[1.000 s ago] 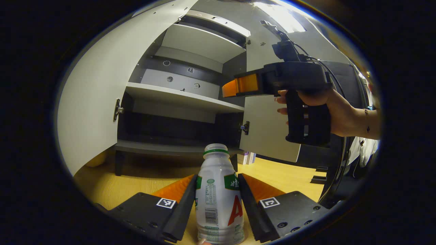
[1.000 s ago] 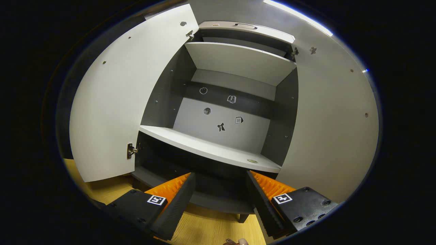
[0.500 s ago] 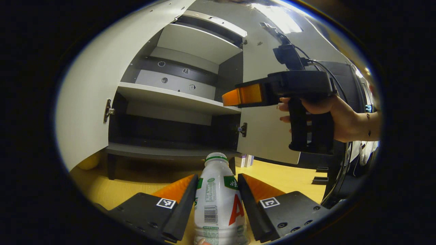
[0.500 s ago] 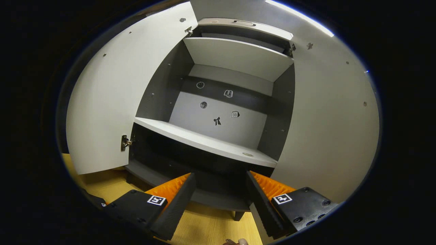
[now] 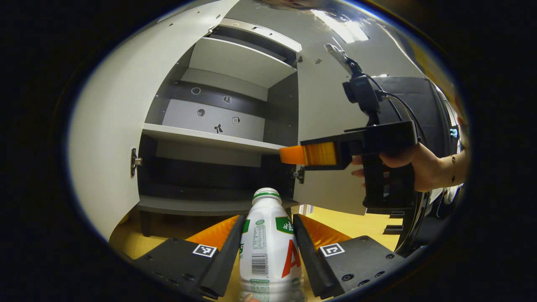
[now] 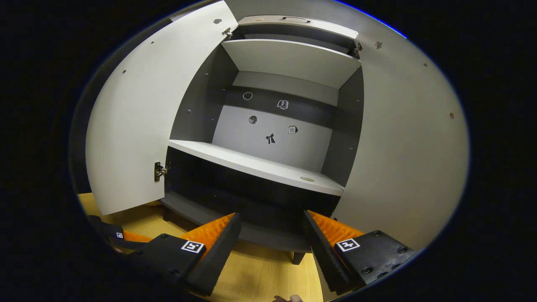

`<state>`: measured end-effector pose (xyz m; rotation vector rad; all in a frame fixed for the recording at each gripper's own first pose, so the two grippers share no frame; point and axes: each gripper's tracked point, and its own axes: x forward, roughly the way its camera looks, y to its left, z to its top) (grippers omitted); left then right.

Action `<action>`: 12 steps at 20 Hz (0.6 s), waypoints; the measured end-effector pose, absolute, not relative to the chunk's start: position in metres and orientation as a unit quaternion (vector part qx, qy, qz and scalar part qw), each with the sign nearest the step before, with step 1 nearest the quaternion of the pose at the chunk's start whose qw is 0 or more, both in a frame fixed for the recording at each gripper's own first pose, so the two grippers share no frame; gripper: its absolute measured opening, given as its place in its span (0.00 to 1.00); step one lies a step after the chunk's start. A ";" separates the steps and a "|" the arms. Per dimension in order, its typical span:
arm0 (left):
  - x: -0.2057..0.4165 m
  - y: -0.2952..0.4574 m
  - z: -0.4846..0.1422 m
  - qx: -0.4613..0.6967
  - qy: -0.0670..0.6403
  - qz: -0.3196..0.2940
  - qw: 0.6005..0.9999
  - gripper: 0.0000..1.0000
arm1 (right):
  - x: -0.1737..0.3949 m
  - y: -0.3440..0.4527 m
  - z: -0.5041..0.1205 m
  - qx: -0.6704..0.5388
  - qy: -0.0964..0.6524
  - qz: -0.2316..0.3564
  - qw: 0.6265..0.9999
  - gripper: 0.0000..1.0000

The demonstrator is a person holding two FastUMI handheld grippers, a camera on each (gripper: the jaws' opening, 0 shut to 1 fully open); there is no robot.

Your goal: Grasp the bottle in the cabinet with the left hand and place it on the coaster, then close the right door with the right hand and the left door with the left hand.

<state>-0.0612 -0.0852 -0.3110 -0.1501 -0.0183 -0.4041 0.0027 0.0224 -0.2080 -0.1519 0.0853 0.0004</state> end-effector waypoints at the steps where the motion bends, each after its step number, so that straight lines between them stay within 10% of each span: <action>1: -0.061 -0.085 -0.310 -0.074 -0.012 -0.199 0.977 0.74 | 0.001 0.020 -0.205 -0.080 0.040 -0.002 0.996 0.98; 12: -0.046 -0.090 -0.333 -0.089 0.004 -0.190 0.978 0.74 | -0.010 0.023 -0.226 -0.095 0.032 0.012 0.995 0.98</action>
